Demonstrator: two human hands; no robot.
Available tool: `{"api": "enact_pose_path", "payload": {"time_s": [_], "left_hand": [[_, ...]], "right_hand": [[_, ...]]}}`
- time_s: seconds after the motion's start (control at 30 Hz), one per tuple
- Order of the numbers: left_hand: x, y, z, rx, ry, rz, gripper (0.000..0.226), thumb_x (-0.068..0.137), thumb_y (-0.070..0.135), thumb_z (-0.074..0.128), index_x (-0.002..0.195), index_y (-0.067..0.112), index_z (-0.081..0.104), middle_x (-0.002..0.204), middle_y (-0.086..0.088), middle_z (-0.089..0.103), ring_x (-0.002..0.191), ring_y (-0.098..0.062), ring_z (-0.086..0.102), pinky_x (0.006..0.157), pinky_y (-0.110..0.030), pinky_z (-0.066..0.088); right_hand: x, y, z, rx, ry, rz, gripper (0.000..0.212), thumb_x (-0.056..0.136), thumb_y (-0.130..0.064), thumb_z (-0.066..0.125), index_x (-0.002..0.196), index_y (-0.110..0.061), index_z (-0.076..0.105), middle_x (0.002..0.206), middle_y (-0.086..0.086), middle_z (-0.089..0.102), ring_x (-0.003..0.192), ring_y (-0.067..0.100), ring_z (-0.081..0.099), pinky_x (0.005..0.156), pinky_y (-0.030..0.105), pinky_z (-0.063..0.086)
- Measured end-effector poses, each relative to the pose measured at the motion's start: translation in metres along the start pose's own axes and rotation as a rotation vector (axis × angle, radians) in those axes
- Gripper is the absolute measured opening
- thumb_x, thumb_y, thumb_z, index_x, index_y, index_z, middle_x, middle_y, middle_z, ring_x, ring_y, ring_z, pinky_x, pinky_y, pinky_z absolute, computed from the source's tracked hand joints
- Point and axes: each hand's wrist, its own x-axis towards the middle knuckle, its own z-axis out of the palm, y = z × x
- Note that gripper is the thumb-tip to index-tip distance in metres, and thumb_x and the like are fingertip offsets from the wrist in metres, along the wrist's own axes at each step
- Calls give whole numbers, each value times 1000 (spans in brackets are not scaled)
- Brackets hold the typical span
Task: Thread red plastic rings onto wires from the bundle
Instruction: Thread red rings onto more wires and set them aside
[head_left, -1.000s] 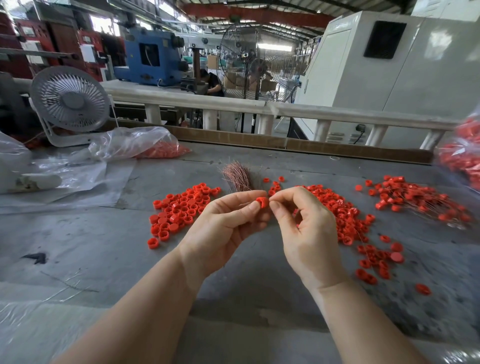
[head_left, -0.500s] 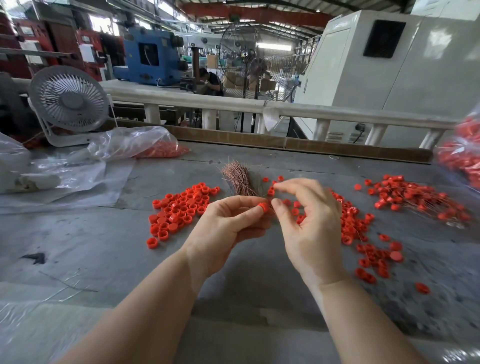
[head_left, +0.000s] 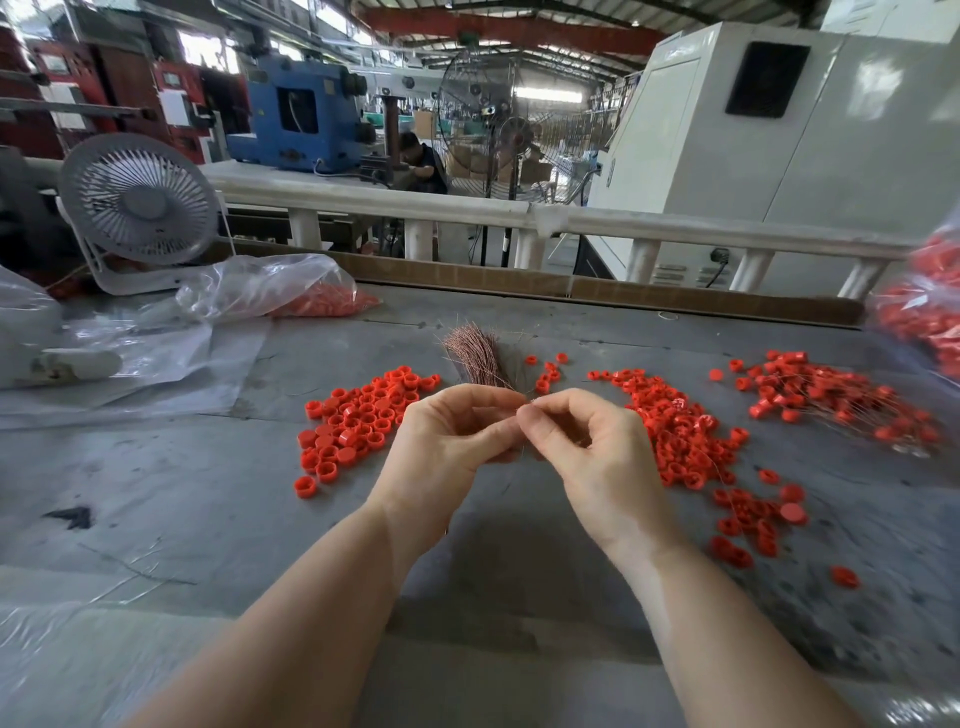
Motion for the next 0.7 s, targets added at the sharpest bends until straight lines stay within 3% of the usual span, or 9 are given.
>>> {"api": "enact_pose_path", "payload": {"time_s": [0.1, 0.17, 0.5, 0.7], "left_hand": [[-1, 2, 1, 78, -43, 27, 16, 72, 8, 72, 86, 14, 71, 75, -2, 72, 68, -8, 64, 60, -18, 51], [-2, 2, 2, 126, -68, 39, 23, 75, -1, 70, 87, 18, 72, 78, -1, 73, 70, -10, 61, 59, -18, 50], [-2, 2, 3, 216, -24, 58, 23, 74, 2, 73, 82, 23, 73, 73, -1, 71, 65, -14, 54, 55, -21, 47], [-2, 3, 2, 302, -20, 95, 21, 73, 4, 74, 84, 22, 72, 78, -5, 69, 61, -8, 53, 53, -20, 47]], "right_hand": [[1, 0, -3, 102, 25, 57, 19, 85, -19, 64, 67, -20, 68, 55, -13, 61, 55, -2, 52, 55, 10, 39], [3, 1, -5, 170, 53, 128, 25, 87, -21, 62, 63, -19, 68, 54, -9, 60, 56, 2, 51, 51, 12, 38], [3, 2, -3, 200, 1, 208, 23, 88, -20, 60, 67, -15, 67, 55, -3, 59, 55, 6, 53, 47, 17, 40], [3, -1, -2, 334, -74, 336, 29, 87, -27, 60, 61, -17, 68, 58, 0, 62, 55, 9, 57, 44, 19, 41]]}}
